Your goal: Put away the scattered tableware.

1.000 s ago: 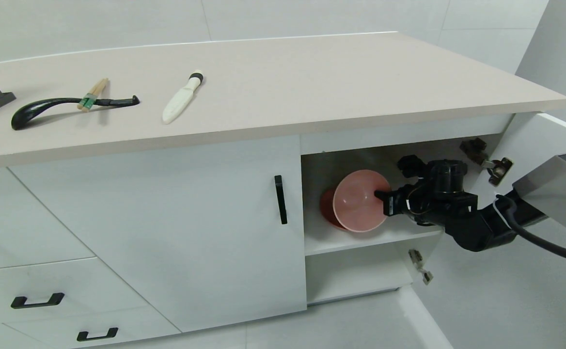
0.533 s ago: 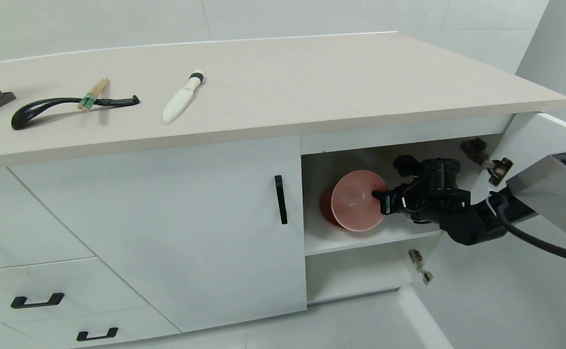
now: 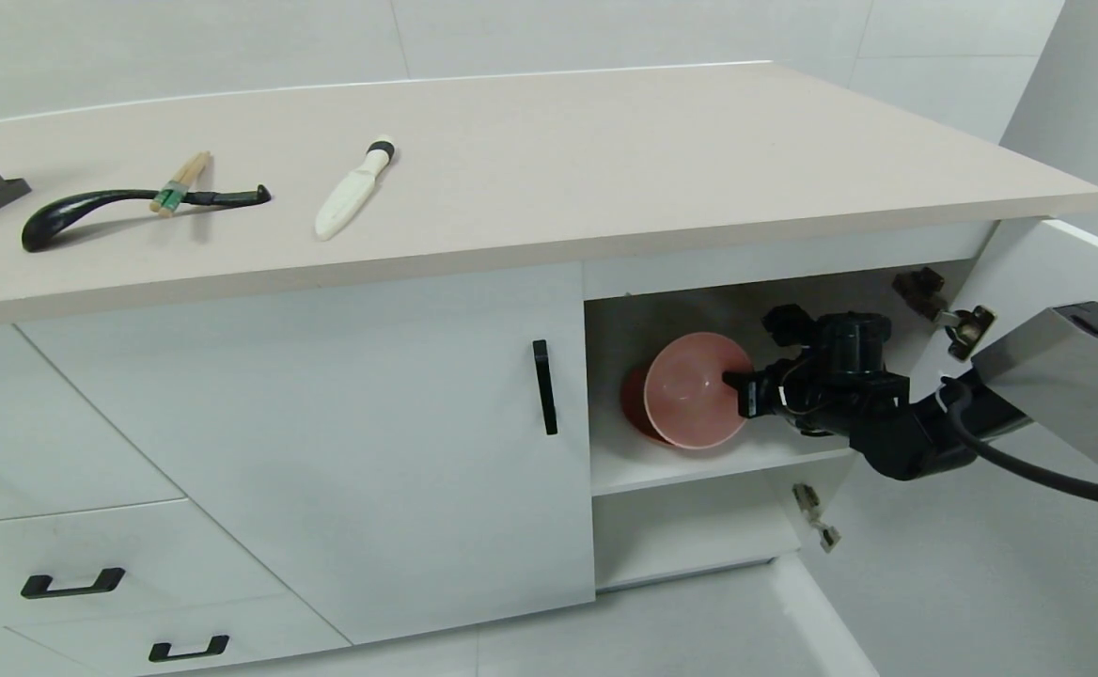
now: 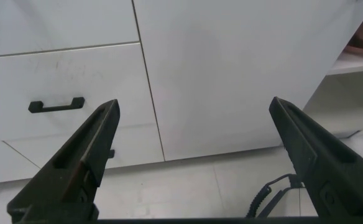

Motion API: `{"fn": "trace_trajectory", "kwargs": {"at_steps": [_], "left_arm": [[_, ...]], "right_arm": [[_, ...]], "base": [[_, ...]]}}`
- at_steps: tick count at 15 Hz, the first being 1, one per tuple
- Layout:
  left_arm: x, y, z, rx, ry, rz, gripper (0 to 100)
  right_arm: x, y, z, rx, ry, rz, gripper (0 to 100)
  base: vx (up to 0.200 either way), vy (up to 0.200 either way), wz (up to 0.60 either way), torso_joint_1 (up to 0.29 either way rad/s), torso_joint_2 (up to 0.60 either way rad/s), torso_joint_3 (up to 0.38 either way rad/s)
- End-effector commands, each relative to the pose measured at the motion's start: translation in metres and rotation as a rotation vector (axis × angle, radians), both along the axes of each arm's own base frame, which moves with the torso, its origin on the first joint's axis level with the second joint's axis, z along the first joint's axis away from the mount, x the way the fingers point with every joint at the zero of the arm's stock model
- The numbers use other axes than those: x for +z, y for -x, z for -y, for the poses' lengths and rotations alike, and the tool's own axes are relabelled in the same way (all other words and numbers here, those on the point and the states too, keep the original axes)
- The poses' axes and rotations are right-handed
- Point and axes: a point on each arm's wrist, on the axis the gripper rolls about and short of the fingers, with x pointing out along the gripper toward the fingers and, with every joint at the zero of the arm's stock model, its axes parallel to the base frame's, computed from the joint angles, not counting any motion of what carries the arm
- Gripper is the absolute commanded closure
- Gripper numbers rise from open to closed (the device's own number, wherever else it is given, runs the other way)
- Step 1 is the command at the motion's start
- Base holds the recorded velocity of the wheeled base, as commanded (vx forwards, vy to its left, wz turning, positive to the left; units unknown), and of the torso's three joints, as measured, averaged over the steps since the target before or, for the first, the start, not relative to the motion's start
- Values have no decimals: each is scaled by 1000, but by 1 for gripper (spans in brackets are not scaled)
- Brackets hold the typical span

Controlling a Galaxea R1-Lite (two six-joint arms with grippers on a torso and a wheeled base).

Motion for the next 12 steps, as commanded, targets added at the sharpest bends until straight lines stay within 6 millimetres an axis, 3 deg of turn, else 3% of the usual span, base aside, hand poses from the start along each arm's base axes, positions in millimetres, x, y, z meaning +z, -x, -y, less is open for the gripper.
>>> {"fn": "trace_trajectory", "kwargs": {"at_steps": [1,11,12], "left_arm": [[0,0,0,1,0,-1,0],[0,0,0,1,7,-1,0],[0,0,0,1,7,-1,0]], "right_arm": [[-4,-1,0,-1,2,-8,100],[-6,0,0,-2,8,-11,100],[-6,0,0,-2,10,-11,0]], "base": [[0,0,0,0,0,0],[0,0,0,0,0,0],[0,0,0,0,0,0]]}}
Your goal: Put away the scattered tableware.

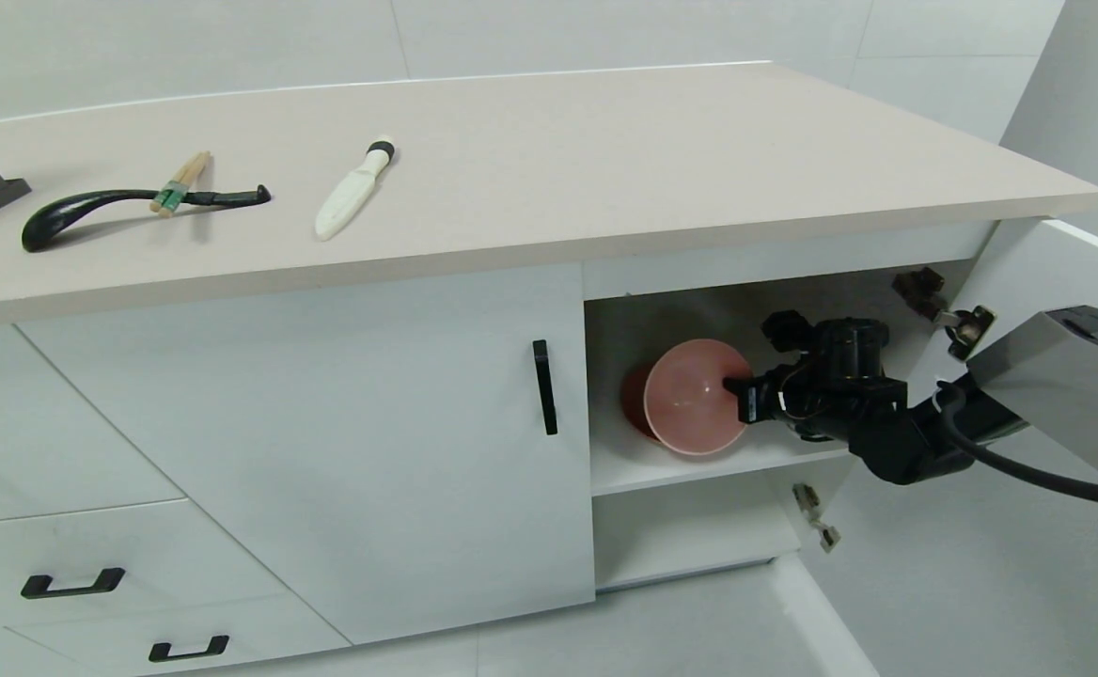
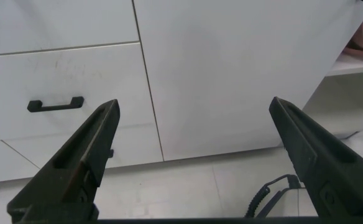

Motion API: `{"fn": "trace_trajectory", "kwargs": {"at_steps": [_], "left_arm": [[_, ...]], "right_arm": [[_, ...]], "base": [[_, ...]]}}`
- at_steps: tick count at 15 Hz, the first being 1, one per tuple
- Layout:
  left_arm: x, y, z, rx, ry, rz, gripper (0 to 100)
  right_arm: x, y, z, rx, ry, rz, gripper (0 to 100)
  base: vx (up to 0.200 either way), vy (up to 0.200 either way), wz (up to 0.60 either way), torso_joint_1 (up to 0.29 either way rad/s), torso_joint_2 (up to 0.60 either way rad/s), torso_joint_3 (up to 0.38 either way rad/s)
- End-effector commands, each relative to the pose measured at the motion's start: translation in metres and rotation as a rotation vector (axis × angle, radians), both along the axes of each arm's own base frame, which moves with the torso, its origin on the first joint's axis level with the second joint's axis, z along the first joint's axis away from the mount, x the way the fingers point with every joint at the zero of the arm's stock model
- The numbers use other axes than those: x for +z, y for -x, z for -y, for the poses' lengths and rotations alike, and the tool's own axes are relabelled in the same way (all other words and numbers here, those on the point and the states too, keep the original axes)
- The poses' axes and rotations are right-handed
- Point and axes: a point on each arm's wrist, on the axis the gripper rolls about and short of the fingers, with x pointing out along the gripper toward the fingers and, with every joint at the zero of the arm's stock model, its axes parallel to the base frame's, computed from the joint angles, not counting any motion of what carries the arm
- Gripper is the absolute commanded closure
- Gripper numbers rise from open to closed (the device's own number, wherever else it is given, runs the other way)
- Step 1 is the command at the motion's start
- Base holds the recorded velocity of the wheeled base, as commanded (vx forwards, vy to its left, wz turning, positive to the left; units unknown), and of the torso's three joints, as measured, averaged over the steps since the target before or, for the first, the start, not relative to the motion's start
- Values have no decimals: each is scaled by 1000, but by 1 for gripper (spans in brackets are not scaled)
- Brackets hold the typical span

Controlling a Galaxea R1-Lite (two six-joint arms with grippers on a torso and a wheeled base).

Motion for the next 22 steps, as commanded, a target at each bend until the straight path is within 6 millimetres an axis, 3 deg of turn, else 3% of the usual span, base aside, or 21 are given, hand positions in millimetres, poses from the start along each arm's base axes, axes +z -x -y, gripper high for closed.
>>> {"fn": "trace_trajectory", "kwargs": {"at_steps": [1,8,12,15,17,20,22], "left_arm": [[0,0,0,1,1,-1,0],[0,0,0,1,1,-1,0],[0,0,0,1,1,-1,0],[0,0,0,-1,-8,-2,0],[0,0,0,-1,-2,-1,0],[0,0,0,-1,-12,-2,0],[0,0,0,-1,-2,-1,0]], "right_arm": [[1,0,0,1,0,2,0],[15,17,-1,27,34,70,0],[24,62,2,58,43,166,0],[25,130,-3,120,43,243,0],[36,172,-4,127,19,308,0],[68,232,19,128,-14,393,0],[76,274,40,118,-28,431,0]], "base": [[0,0,0,0,0,0],[0,0,0,0,0,0],[0,0,0,0,0,0],[0,0,0,0,0,0],[0,0,0,0,0,0],[0,0,0,0,0,0],[0,0,0,0,0,0]]}}
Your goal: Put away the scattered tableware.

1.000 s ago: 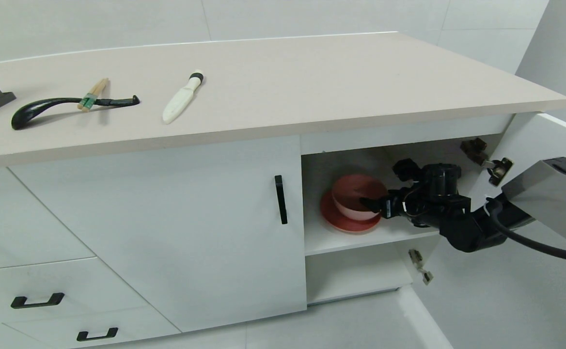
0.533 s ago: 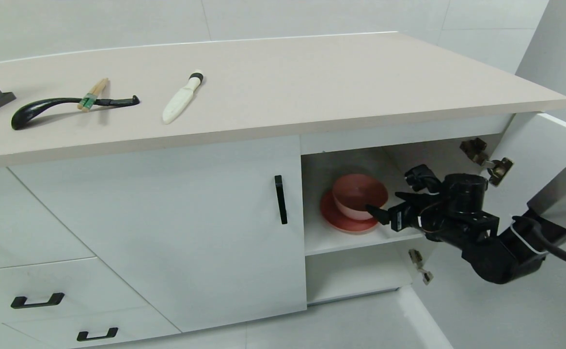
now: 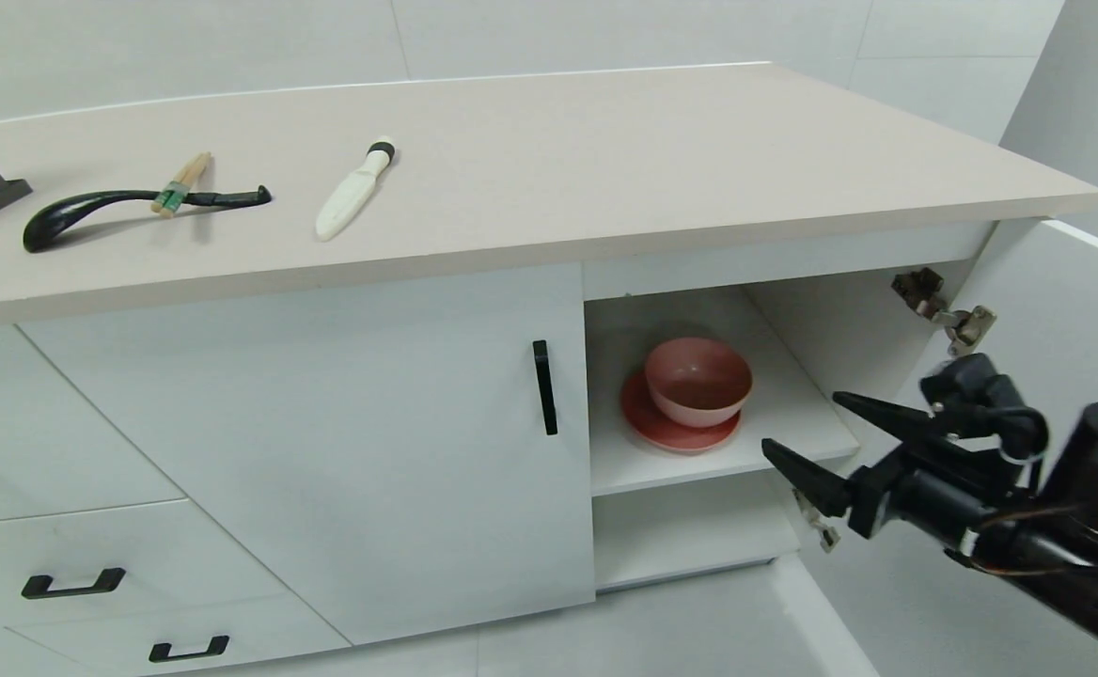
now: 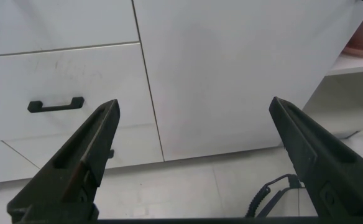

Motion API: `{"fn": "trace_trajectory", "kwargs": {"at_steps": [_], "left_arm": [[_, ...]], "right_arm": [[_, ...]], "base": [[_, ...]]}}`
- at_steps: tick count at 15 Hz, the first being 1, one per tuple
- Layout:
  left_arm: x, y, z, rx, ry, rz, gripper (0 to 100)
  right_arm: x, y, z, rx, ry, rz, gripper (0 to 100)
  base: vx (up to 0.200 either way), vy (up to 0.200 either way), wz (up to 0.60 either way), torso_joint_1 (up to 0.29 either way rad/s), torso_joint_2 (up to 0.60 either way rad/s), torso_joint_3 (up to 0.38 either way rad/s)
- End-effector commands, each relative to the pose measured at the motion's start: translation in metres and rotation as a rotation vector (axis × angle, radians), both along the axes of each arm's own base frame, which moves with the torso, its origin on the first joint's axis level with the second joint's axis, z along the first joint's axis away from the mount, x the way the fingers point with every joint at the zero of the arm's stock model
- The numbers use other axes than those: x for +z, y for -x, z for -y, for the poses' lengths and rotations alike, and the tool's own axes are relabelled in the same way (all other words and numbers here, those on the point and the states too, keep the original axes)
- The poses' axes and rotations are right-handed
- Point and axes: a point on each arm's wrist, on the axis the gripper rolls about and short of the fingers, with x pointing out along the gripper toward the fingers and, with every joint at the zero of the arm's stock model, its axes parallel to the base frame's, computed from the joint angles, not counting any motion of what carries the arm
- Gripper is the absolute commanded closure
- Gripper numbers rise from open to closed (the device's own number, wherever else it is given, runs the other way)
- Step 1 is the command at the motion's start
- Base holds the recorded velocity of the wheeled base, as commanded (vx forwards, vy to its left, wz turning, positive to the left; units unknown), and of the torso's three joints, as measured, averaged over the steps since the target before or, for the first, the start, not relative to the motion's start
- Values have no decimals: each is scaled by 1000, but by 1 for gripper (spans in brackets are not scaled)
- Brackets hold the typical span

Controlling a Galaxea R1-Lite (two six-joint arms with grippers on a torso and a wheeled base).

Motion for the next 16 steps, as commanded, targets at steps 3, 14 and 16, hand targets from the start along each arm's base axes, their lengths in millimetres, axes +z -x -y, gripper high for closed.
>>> {"fn": "trace_trajectory", "kwargs": {"at_steps": [3,14,16], "left_arm": [[0,0,0,0,-1,-1,0],[0,0,0,0,-7,-1,0],[0,0,0,0,-7,-1,0]], "right_arm": [[27,103,58,-98,-52,141,0],[-20,247,100,-443,-82,27,0],[-43,245,99,-483,-75,4,0]], "base": [[0,0,0,0,0,0],[0,0,0,0,0,0],[0,0,0,0,0,0]]}}
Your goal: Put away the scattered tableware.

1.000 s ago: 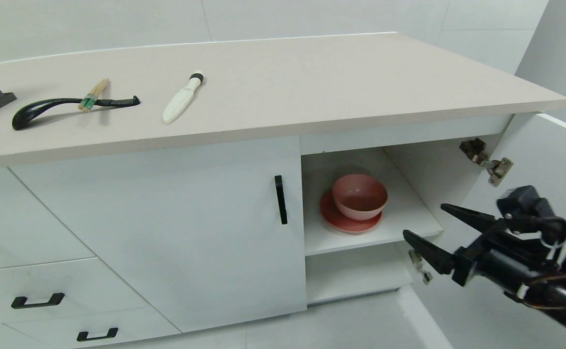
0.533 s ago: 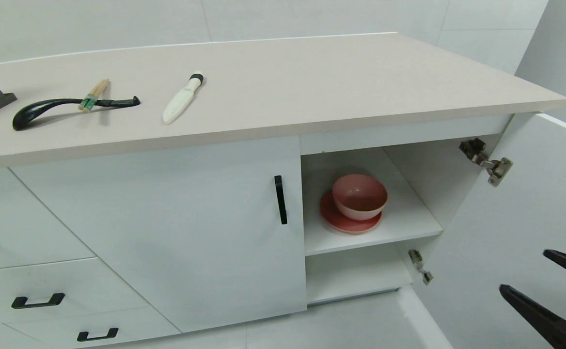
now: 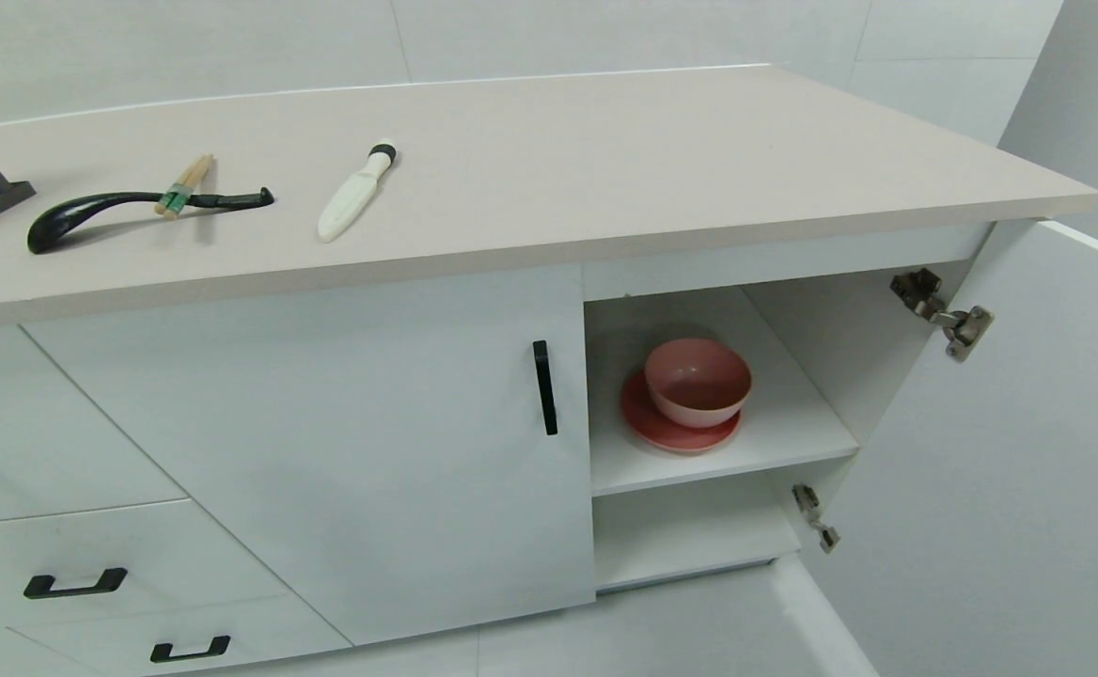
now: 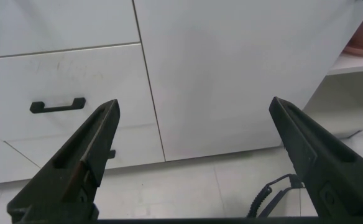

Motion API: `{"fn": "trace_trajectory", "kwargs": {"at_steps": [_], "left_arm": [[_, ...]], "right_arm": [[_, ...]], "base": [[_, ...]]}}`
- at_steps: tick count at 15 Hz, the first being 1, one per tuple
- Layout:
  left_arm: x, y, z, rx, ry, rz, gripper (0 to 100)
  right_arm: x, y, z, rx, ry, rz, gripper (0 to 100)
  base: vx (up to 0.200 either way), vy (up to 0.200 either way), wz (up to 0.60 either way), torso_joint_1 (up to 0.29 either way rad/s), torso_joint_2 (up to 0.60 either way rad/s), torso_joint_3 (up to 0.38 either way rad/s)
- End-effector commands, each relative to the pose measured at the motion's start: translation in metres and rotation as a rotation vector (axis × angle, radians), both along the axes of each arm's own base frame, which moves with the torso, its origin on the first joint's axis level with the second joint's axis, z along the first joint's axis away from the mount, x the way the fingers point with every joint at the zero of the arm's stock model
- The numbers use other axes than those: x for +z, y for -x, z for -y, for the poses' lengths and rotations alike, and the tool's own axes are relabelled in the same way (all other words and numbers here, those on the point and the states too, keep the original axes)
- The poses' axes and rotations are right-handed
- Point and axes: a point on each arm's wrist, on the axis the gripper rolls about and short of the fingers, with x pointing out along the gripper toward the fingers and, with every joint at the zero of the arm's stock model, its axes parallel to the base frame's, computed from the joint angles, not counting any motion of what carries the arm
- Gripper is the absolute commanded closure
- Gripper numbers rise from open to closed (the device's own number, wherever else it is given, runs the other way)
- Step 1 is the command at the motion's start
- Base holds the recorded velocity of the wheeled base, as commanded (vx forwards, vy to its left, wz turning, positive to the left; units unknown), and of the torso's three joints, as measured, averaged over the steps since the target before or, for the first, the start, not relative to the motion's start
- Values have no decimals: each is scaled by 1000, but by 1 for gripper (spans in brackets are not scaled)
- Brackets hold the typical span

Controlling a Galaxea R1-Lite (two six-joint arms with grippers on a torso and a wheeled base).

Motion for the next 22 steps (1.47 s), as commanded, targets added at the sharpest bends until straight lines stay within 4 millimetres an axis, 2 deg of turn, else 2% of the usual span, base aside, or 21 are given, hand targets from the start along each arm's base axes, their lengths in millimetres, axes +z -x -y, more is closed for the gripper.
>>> {"fn": "trace_trajectory", "kwargs": {"at_steps": [1,9,12,22], "left_arm": [[0,0,0,1,7,-1,0],[0,0,0,1,8,-1,0],[0,0,0,1,8,-1,0],[0,0,0,1,8,-1,0]], "right_arm": [[-32,6,1,-139,-16,42,0],[-33,6,1,-155,24,49,0],[-33,6,1,-155,-25,46,0],[-33,6,1,-141,-15,47,0]], "base": [[0,0,0,0,0,0],[0,0,0,0,0,0],[0,0,0,0,0,0],[-200,0,0,2,4,3]]}}
